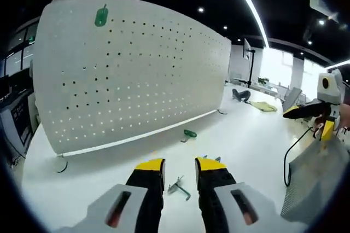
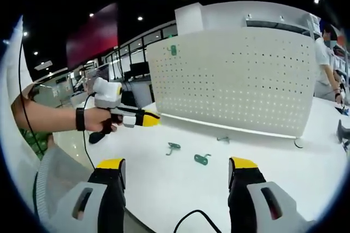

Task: Insert the hook assembly into the mounting plate slot until the hook locks in place.

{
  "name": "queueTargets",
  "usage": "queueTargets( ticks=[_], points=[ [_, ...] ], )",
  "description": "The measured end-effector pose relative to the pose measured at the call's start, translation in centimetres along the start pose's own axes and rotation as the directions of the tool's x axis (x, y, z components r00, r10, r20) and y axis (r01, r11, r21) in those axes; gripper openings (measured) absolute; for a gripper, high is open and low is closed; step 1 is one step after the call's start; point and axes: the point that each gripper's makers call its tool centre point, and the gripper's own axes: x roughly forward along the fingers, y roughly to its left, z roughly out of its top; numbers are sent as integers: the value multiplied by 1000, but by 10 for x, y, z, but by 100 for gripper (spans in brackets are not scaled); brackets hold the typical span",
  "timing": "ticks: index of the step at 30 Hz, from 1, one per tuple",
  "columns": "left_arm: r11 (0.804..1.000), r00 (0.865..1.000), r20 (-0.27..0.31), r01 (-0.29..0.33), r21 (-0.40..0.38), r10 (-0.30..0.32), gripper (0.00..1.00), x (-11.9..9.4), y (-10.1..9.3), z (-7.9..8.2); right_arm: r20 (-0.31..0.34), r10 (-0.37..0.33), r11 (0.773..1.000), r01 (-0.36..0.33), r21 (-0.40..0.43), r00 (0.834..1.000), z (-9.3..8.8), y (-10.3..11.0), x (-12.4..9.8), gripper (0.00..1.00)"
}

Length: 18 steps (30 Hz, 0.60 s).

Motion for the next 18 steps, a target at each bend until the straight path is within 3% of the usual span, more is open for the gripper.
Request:
queueTargets(
  ticks=[18],
  points=[
    [999,994,-101,50,1,-50,22,15,1,-44,-41,-6,1000,5,-9,999,-4,-1,2,78]
  ],
)
